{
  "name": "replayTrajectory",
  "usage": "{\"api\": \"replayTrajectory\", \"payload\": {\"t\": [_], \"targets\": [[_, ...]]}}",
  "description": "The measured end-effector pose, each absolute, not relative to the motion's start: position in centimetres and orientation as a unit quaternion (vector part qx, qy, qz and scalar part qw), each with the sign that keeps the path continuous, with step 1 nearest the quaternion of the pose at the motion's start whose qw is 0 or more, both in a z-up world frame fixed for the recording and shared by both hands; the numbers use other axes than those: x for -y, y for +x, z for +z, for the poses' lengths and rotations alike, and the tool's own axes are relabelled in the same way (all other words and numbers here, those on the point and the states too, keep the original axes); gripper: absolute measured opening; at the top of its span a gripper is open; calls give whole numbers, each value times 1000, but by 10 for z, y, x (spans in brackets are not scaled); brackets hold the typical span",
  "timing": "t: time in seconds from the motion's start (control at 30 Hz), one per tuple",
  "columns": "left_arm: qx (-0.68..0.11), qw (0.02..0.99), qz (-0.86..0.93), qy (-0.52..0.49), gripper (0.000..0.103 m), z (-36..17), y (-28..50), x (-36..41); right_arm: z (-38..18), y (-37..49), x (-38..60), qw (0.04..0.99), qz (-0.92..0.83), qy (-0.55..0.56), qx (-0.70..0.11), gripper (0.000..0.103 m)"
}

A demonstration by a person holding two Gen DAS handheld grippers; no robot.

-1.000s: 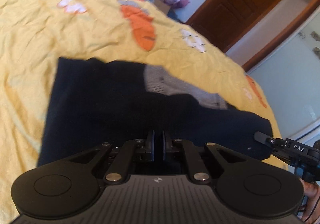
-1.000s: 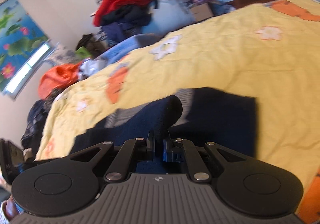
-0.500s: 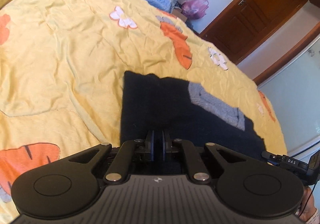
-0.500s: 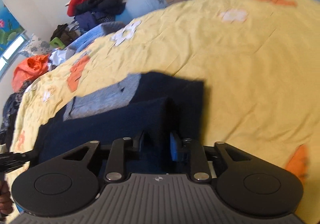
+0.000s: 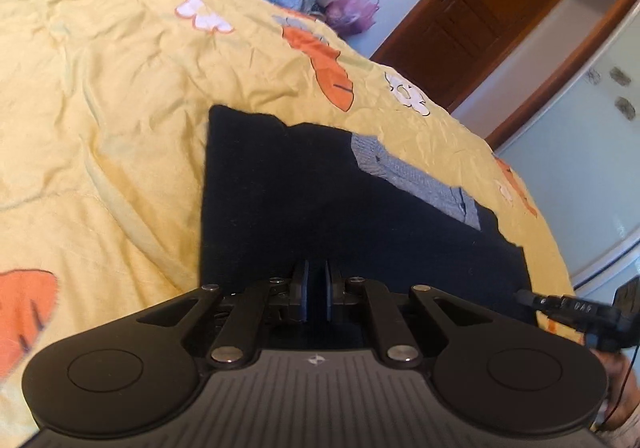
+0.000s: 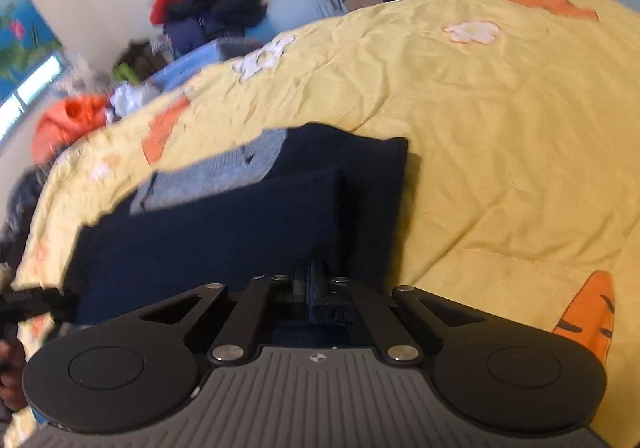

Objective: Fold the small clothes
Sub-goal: 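Fold the held sleeve across the sweater body with the left gripper, then release the sleeve and pull both grippers back over the sweater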

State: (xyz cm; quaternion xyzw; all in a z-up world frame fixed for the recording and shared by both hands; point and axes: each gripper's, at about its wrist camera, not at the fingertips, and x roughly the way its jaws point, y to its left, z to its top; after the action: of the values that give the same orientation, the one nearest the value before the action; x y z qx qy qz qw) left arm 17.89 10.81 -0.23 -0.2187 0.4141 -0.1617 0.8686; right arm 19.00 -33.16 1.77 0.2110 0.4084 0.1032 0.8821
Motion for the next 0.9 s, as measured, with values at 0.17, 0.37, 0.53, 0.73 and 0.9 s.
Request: {"api": "replayTrajectory", "payload": {"t": [0.17,0.37,0.53,0.73,0.9], "targets": [[-396,874,-159,-233,57,19,153,-114,35,171,326,890,113,200,-393,16],[-387,899,-138,-152,96,22,136,-87,35,160,286,909,91,55,-403,17],[-402,910,-104,-6,96,9,83,-46,29,115,273,915,89,-28,-392,18],[-410,911,-35,-29,103,6,10,-39,37,46,275,918,115,37,-378,64],[-385,923,14,-7,103,0,-27,-26,12,14,252,921,97,-5,-377,98]]}}
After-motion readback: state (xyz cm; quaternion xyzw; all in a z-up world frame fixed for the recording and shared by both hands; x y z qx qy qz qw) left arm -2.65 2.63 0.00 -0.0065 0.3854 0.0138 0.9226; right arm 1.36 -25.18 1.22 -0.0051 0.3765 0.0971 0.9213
